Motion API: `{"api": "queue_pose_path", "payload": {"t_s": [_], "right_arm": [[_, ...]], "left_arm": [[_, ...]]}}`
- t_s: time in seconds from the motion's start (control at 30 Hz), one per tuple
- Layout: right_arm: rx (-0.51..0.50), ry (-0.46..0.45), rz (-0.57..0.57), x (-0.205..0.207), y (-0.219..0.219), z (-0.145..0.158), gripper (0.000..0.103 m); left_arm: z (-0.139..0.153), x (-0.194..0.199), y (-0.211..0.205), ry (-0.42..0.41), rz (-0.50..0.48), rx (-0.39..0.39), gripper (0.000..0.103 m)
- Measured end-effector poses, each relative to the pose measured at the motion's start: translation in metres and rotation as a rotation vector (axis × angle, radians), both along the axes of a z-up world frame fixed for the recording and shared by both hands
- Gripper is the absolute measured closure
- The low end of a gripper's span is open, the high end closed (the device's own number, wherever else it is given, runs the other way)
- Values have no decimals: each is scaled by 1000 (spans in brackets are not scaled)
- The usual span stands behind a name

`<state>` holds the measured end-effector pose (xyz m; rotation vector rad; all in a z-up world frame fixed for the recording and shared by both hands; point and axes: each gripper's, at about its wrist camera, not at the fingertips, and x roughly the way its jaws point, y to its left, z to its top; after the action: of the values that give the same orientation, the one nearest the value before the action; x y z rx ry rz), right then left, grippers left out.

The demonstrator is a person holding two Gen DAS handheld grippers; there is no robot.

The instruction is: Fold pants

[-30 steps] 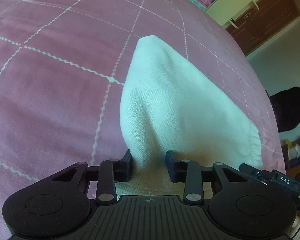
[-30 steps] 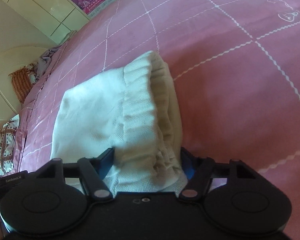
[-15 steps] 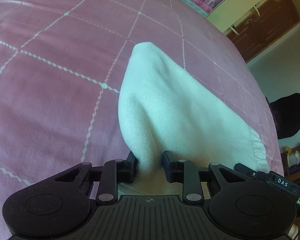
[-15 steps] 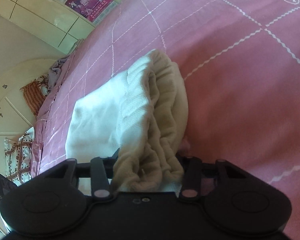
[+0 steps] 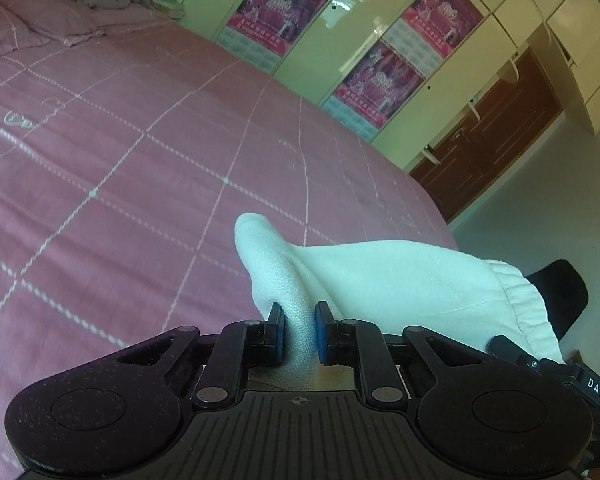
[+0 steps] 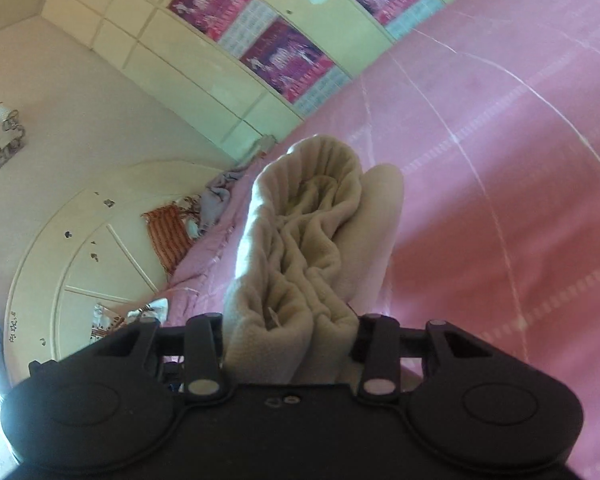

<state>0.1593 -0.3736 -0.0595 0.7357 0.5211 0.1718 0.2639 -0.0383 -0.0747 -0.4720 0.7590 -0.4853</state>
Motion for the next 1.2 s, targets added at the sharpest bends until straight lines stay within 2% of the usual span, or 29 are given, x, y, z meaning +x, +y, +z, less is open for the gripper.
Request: {"api": "queue_pose_path", "payload": {"t_s": [0.1, 0.23, 0.37, 0.5, 0.63, 0.67, 0.73, 0.77, 0.83, 0.9, 0.97, 1.03, 1.13, 1.2], "right_arm": [[-31, -64, 19, 27, 2, 23, 61], [-47, -89, 1, 71, -5, 32, 61], [-80, -56, -19, 107, -13, 12, 61], [-110, 36, -56, 135, -16, -28, 61], [-224, 190, -129, 129, -20, -76, 58], [-227, 216, -158, 125, -25, -84, 56], [-208, 287, -216, 116, -35, -100, 45], [-220, 300, -221, 111, -36, -102, 44], [-293, 300, -200, 102, -31, -100, 35], [-371, 295, -200, 98, -25, -91, 32], [-459, 261, -238, 94, -19, -74, 36], [-539, 195, -262, 90, -9, -53, 53], [-649, 138, -217, 97, 19, -30, 61], [-711, 134, -166, 99, 38, -29, 69]], "left_arm": [[17, 25, -6, -60, 39, 2, 87], [11, 67, -22, -88, 72, 98, 87], [-11, 95, -41, -67, 91, 223, 87], [-41, 104, -59, -43, 87, 386, 88], [-74, 104, -70, 70, 49, 513, 87], [-81, 101, -71, 82, 30, 532, 87], [-82, 93, -72, 59, 21, 547, 87], [-80, 91, -72, 54, 19, 548, 87], [-73, 89, -73, 46, 16, 533, 87], [-61, 84, -78, 15, 12, 518, 87], [-52, 83, -91, -4, -18, 510, 87], [-46, 82, -108, -2, -48, 505, 87], [-52, 78, -129, 45, -74, 515, 87], [-64, 72, -139, 53, -85, 557, 86]]}}
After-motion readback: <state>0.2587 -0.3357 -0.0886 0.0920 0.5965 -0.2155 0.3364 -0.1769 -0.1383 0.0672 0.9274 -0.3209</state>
